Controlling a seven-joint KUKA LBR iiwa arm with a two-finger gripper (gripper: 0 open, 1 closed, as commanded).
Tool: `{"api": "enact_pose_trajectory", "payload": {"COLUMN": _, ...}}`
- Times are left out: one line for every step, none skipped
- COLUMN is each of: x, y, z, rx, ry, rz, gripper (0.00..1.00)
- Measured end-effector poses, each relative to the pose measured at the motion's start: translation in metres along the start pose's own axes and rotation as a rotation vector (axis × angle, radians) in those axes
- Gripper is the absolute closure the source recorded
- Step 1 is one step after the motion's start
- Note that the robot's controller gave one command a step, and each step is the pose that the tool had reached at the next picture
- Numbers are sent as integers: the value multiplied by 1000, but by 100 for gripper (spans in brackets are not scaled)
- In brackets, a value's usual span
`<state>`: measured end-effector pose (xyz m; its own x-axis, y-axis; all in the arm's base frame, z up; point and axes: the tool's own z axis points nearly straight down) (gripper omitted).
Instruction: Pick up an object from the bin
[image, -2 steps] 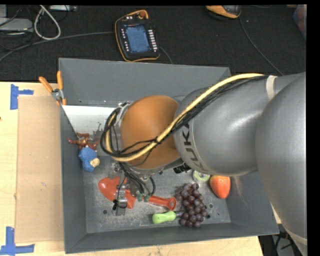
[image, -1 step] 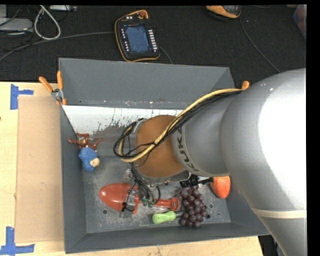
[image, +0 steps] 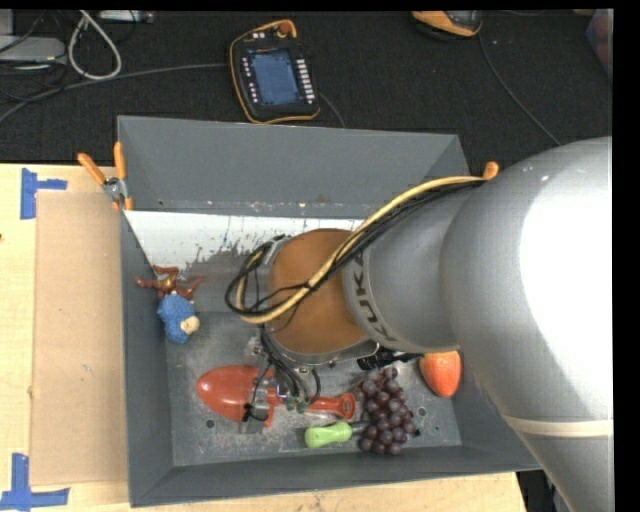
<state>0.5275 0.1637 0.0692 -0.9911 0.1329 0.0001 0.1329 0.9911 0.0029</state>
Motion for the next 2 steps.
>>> {"api": "enact_pose_trajectory", "payload": {"x": 9, "y": -79, "z": 0, "rx": 7, "ry": 10, "rz": -10, "gripper": 0}}
{"api": "enact_pose_trajectory", "payload": {"x": 27, "y": -74, "z": -31, "rx": -3, "ry": 3, "rz": 92, "gripper": 0}}
